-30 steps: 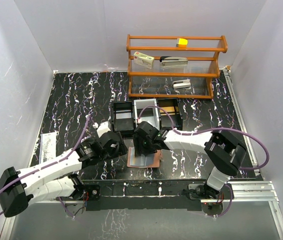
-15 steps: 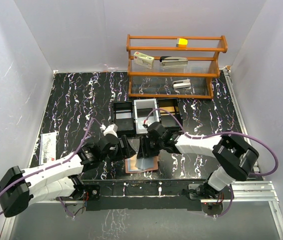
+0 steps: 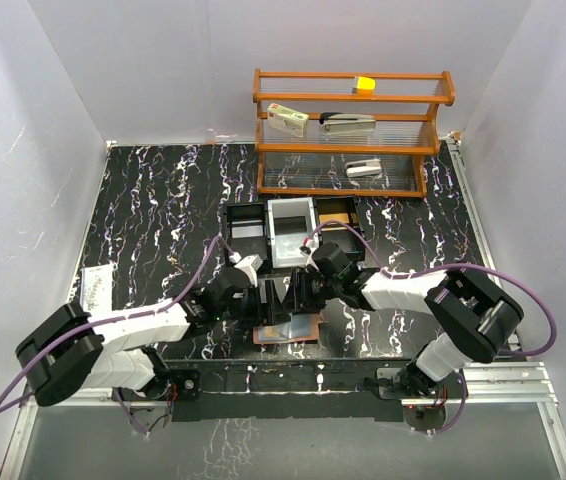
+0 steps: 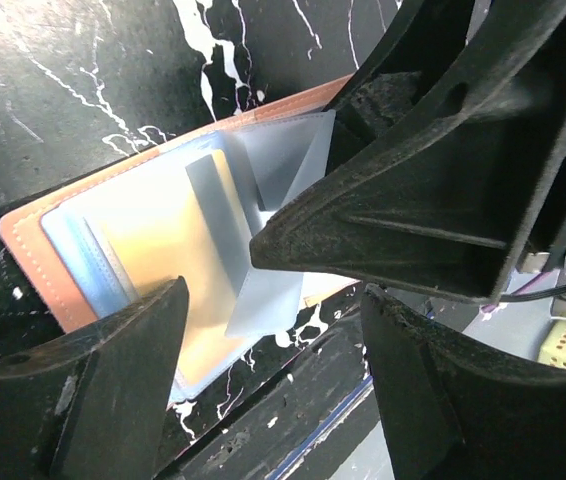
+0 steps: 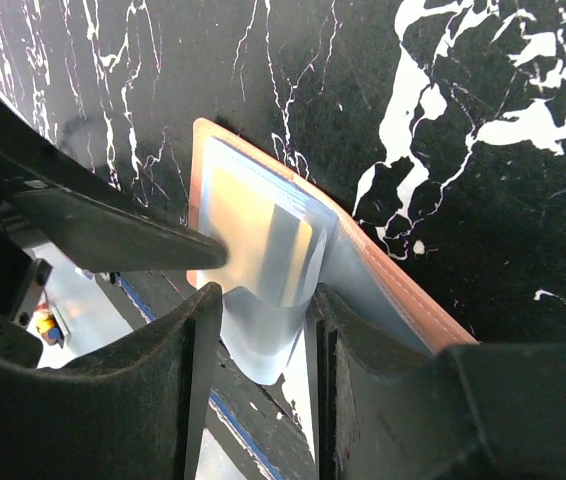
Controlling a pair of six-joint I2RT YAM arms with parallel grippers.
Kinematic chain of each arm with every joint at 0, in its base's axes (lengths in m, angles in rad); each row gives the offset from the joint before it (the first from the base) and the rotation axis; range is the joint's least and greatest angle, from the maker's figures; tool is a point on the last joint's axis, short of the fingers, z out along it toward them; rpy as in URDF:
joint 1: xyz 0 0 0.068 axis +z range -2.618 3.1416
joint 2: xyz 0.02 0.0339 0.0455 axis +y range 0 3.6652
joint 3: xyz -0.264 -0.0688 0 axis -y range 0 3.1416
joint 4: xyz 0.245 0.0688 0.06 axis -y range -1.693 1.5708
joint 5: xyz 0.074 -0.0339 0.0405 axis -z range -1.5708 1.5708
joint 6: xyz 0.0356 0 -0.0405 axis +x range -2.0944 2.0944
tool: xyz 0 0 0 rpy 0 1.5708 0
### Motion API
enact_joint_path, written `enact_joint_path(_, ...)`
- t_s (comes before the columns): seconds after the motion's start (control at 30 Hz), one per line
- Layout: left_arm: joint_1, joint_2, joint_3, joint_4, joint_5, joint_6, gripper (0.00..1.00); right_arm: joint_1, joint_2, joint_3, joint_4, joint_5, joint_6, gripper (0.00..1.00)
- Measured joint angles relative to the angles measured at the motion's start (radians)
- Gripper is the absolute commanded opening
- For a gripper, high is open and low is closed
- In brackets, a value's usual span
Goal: Take the credit cards out of the card holder
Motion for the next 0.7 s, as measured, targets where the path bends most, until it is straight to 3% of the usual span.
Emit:
enact_joint_path(0.33,0.001,0.090,0.012,0.091,0.065,0.055,0.67,-0.013,0.000,-0.005,0.016,-0.017,0.013,0.39)
enact_joint_path(0.6,0.001,0.167,0.012,0.213,0.204,0.045,0.63,-0.026,-0.009,-0.003,0.011,-0.024,0.029,0.61)
enact_joint_path(0.7,0.001,0.174,0.020,0.215,0.232,0.050,0.63,-0.027,-0.045,0.016,-0.035,-0.006,0.027,0.64)
